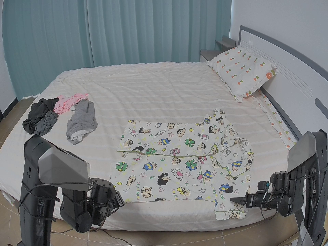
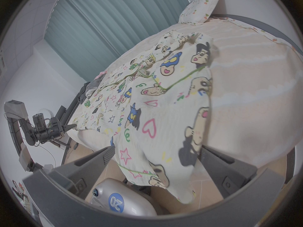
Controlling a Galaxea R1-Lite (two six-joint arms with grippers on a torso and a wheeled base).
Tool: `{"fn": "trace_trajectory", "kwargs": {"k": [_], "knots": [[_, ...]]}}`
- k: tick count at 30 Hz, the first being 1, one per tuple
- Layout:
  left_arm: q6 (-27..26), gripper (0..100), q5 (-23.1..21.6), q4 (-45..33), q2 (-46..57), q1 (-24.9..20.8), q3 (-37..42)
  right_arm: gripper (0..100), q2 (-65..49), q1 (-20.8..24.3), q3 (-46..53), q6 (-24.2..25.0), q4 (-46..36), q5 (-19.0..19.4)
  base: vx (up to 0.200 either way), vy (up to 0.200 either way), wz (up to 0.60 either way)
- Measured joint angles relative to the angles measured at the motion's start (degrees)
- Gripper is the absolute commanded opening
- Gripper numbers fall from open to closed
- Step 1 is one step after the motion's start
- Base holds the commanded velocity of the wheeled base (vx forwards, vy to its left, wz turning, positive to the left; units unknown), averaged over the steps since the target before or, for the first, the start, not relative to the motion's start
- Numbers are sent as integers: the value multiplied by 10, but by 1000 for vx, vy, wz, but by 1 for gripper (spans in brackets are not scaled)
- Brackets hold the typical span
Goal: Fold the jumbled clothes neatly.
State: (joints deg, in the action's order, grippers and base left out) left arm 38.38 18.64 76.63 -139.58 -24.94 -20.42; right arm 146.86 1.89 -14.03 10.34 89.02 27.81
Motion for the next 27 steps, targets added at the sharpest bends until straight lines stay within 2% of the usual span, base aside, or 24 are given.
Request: {"fn": "trace_trajectory", "kwargs": {"k": [3, 4, 18, 23, 27], "knots": [[0, 0, 0, 0, 0, 0, 0, 100, 3, 7, -7, 0, 0, 1, 0, 0, 0], [0, 0, 0, 0, 0, -1, 0, 0, 3, 9, -10, 0, -1, 1, 0, 0, 0], [0, 0, -6, 0, 0, -2, 9, 0, 5, 9, -4, -3, -2, 2, 0, 0, 0], [0, 0, -23, 0, 2, 1, 15, 0, 6, 3, 19, -26, 0, 41, 0, 0, 0], [-4, 0, -26, 0, 6, 3, 24, 0, 6, -7, 39, -53, 0, 56, 0, 0, 0]]}}
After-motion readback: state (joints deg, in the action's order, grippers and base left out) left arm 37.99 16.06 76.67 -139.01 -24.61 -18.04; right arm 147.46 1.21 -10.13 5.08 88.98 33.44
